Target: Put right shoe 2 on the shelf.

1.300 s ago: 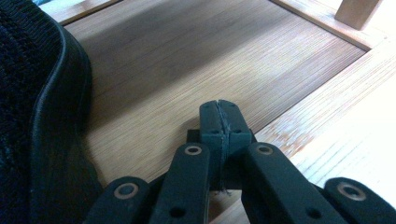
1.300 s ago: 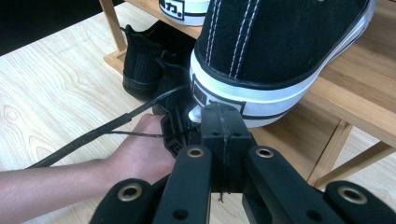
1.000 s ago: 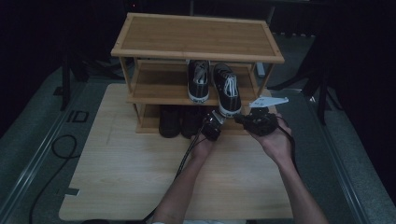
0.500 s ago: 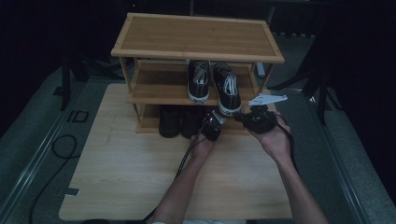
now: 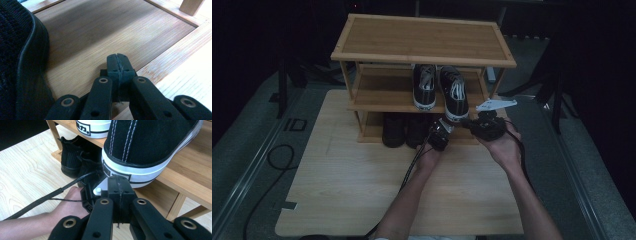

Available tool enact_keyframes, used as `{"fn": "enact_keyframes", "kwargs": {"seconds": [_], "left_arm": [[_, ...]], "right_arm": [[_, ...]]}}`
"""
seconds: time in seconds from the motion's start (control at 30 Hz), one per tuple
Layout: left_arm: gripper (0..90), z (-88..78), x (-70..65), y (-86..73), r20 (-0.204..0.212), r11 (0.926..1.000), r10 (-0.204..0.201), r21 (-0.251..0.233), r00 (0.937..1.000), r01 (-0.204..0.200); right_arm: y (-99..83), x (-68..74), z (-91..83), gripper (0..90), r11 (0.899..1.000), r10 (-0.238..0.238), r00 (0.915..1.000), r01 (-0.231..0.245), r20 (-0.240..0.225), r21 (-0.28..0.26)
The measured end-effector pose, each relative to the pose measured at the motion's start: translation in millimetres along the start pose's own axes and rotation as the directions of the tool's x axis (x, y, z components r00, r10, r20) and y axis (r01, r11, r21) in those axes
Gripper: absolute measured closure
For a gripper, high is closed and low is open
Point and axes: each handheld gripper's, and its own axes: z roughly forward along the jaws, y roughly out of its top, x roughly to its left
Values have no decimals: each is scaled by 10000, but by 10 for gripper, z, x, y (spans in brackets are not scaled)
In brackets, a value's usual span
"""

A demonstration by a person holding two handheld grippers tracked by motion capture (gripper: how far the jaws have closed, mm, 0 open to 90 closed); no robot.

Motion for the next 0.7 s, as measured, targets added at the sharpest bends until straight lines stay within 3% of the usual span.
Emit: {"fn": "enact_keyframes", "kwargs": {"seconds": [0.7], "left_arm": [[900, -5, -2, 1, -170, 10000, 46, 8, 9998, -45]], "right_arm": [[30, -62, 48, 900, 9999, -51, 9998, 53, 183, -95]]}}
